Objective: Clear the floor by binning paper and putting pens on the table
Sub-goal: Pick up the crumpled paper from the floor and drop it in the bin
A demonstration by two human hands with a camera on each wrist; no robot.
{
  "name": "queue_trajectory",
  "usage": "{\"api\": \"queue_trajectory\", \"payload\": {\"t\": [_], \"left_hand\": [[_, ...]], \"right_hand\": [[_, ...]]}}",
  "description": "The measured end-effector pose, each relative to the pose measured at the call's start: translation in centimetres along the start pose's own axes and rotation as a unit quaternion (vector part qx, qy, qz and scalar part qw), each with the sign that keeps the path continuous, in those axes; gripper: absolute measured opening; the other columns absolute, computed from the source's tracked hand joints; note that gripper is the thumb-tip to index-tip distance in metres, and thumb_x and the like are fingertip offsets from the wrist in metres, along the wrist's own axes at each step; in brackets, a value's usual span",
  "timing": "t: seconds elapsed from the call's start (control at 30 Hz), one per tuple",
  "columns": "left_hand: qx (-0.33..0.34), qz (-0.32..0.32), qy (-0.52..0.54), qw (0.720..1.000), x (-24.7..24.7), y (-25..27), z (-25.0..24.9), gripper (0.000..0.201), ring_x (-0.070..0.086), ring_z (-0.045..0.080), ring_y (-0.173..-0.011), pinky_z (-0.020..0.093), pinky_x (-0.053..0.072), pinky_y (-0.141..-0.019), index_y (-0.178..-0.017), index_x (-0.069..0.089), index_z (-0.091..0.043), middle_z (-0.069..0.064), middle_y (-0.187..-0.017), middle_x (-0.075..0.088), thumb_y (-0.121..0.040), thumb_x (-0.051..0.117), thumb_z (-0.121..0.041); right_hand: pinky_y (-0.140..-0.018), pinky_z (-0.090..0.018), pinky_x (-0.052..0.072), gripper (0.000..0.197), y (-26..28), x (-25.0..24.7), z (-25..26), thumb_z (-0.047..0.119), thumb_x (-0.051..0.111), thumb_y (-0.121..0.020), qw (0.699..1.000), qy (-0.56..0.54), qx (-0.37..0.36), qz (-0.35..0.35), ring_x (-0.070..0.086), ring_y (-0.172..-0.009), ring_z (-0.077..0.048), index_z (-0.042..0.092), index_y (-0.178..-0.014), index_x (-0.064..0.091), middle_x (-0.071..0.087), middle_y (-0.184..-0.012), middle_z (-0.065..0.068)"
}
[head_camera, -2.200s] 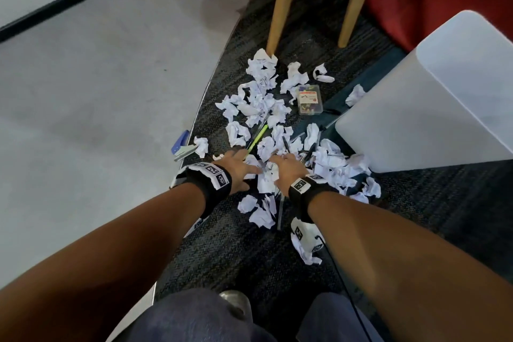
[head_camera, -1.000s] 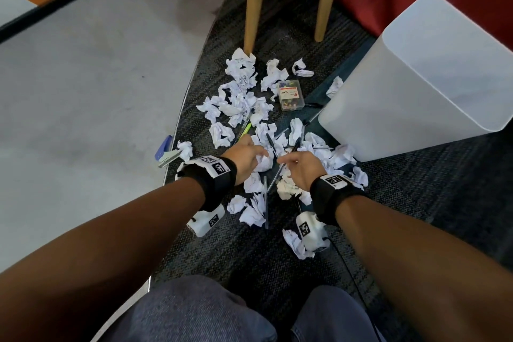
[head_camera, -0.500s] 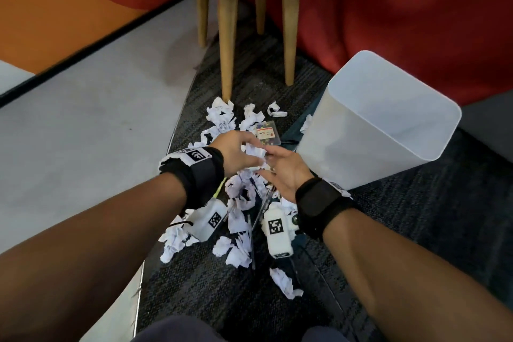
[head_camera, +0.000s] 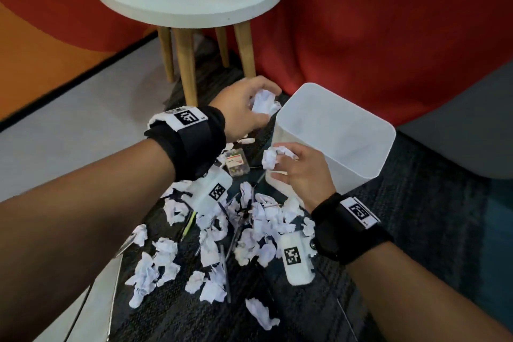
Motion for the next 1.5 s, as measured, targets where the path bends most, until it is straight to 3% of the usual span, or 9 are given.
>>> {"api": "queue_trajectory", "payload": {"t": [0.1, 0.27, 0.47, 0.7, 0.83, 1.07, 1.2, 1.4, 1.5], "left_hand": [[0.021, 0.012, -0.021, 0.999, 1.5, -2.1, -2.6, 0.055, 0.05, 0.007, -0.094, -0.002, 0.034, -0.062, -0.125, 0.051, -0.029, -0.008, -0.121, 0.054, -0.078, 0.071, -0.01], [0.014, 0.048, -0.039, 0.998, 5.8, -4.2, -3.4, 0.063, 0.053, 0.001, -0.071, 0.007, 0.038, -0.058, -0.127, 0.041, -0.026, -0.003, -0.128, 0.051, -0.075, 0.071, -0.007], [0.037, 0.14, -0.155, 0.977, 11.4, -5.3, -2.4, 0.063, 0.047, 0.022, -0.122, 0.026, 0.038, -0.096, -0.136, 0.045, -0.024, 0.004, -0.134, 0.048, -0.079, 0.055, 0.002], [0.043, 0.17, -0.233, 0.957, 12.7, -5.8, -1.3, 0.068, 0.036, 0.023, -0.136, 0.035, 0.03, -0.111, -0.149, 0.025, -0.031, 0.003, -0.149, 0.037, -0.091, 0.056, -0.015], [0.033, 0.143, -0.276, 0.95, 11.9, -4.9, -1.4, 0.059, 0.034, 0.022, -0.136, 0.044, 0.027, -0.105, -0.145, 0.029, -0.037, -0.002, -0.147, 0.039, -0.093, 0.055, -0.029], [0.083, 0.06, -0.212, 0.972, 10.2, -2.0, -2.8, 0.035, 0.04, 0.02, -0.111, 0.039, 0.027, -0.089, -0.117, 0.05, -0.03, -0.005, -0.107, 0.046, -0.084, 0.059, -0.022], [0.097, 0.039, -0.193, 0.976, 9.5, -0.5, -2.5, 0.034, 0.039, 0.018, -0.099, 0.037, 0.027, -0.084, -0.113, 0.048, -0.025, -0.009, -0.097, 0.04, -0.081, 0.058, -0.02], [0.078, 0.045, -0.158, 0.983, 8.9, 1.4, -0.2, 0.019, 0.042, 0.019, -0.078, 0.033, 0.032, -0.071, -0.092, 0.039, -0.021, -0.014, -0.072, 0.039, -0.083, 0.055, -0.021], [0.037, 0.121, -0.215, 0.968, 11.0, 2.7, 2.1, 0.017, 0.048, 0.024, -0.073, 0.033, 0.038, -0.063, -0.081, 0.038, -0.027, -0.01, -0.065, 0.042, -0.082, 0.054, -0.027]], "right_hand": [[-0.056, -0.033, 0.057, 0.02, 0.3, -3.1, 2.4, 0.0, 0.052, -0.094, 0.999, 0.028, -0.007, -0.047, 0.065, -0.063, -0.029, 0.008, -0.106, 0.065, 0.064, -0.087, -0.013], [-0.063, -0.04, 0.061, 0.021, 0.7, -8.9, 5.9, 0.003, 0.053, -0.089, 0.977, 0.127, -0.083, -0.151, 0.069, -0.054, -0.028, 0.022, -0.096, 0.047, 0.059, -0.086, -0.008], [-0.064, -0.033, 0.052, 0.016, -0.5, -12.4, 5.4, 0.007, 0.061, -0.077, 0.939, 0.269, -0.088, -0.197, 0.066, -0.067, -0.025, 0.019, -0.079, 0.05, 0.066, -0.074, -0.003], [-0.055, -0.02, 0.043, 0.011, -1.7, -12.7, 4.2, 0.017, 0.071, -0.079, 0.932, 0.313, -0.056, -0.176, 0.057, -0.065, -0.017, 0.016, -0.083, 0.06, 0.062, -0.076, 0.003], [-0.049, -0.003, 0.036, 0.013, -2.1, -12.1, 4.0, 0.02, 0.073, -0.08, 0.931, 0.325, -0.058, -0.154, 0.051, -0.063, 0.002, 0.015, -0.087, 0.063, 0.06, -0.08, 0.006], [-0.084, -0.021, 0.041, 0.023, -3.0, -10.7, 3.4, 0.026, 0.071, -0.082, 0.908, 0.399, -0.046, -0.122, 0.062, -0.107, -0.018, 0.023, -0.104, 0.069, 0.068, -0.115, 0.001], [-0.094, -0.021, 0.035, 0.017, -1.0, -8.9, 5.3, 0.018, 0.063, -0.086, 0.908, 0.372, -0.147, -0.126, 0.053, -0.116, -0.018, 0.024, -0.101, 0.068, 0.062, -0.117, 0.003], [-0.084, -0.024, 0.037, 0.015, 4.2, -4.3, 7.2, 0.005, 0.056, -0.08, 0.881, 0.32, -0.327, -0.118, 0.048, -0.09, -0.013, 0.016, -0.08, 0.067, 0.061, -0.09, 0.001], [-0.071, -0.032, 0.048, 0.023, 4.4, -1.9, 3.9, -0.005, 0.05, -0.072, 0.914, 0.282, -0.29, -0.011, 0.055, -0.073, -0.014, 0.013, -0.072, 0.064, 0.063, -0.075, 0.004]]}}
Point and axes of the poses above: each hand's wrist, its own y-axis away from the middle knuckle, its own x-axis out of the palm, z = x × y, the point moved 10 cm from there along -y, towards the middle knuckle
